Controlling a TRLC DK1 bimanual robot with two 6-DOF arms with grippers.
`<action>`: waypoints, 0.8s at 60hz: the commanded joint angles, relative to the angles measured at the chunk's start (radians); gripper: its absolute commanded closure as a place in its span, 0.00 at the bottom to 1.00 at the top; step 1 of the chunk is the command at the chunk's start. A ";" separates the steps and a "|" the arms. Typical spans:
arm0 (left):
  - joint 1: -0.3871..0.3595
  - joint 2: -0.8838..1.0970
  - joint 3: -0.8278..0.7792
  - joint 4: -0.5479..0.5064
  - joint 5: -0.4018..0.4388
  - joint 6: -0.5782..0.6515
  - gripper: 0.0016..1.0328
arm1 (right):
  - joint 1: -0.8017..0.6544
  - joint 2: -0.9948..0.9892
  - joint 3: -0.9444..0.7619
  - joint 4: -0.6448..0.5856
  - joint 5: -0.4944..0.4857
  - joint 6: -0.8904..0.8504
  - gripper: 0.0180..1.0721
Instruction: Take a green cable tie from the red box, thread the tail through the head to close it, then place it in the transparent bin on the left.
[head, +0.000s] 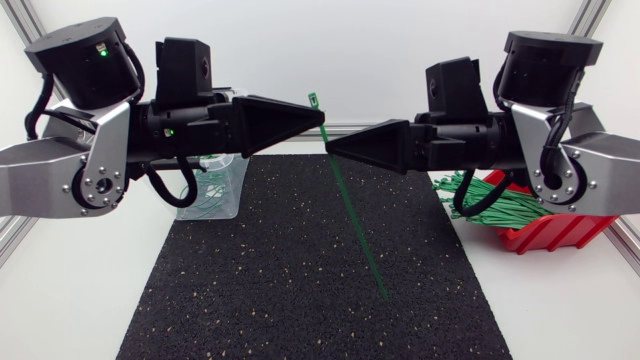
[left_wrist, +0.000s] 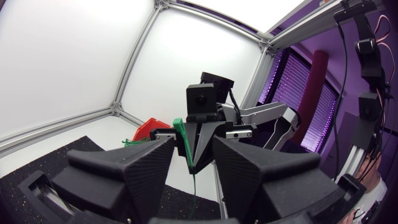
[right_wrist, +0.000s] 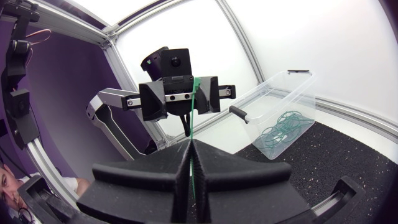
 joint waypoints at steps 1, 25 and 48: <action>-0.012 0.013 0.019 0.017 -0.013 -0.035 0.64 | 0.006 0.008 -0.027 0.019 0.012 0.025 0.95; -0.032 0.021 0.000 0.024 -0.046 -0.041 0.68 | -0.007 -0.013 -0.045 0.057 0.038 0.045 0.95; -0.040 0.028 -0.006 0.028 -0.052 -0.040 0.71 | -0.022 -0.032 -0.053 0.063 0.049 0.046 0.95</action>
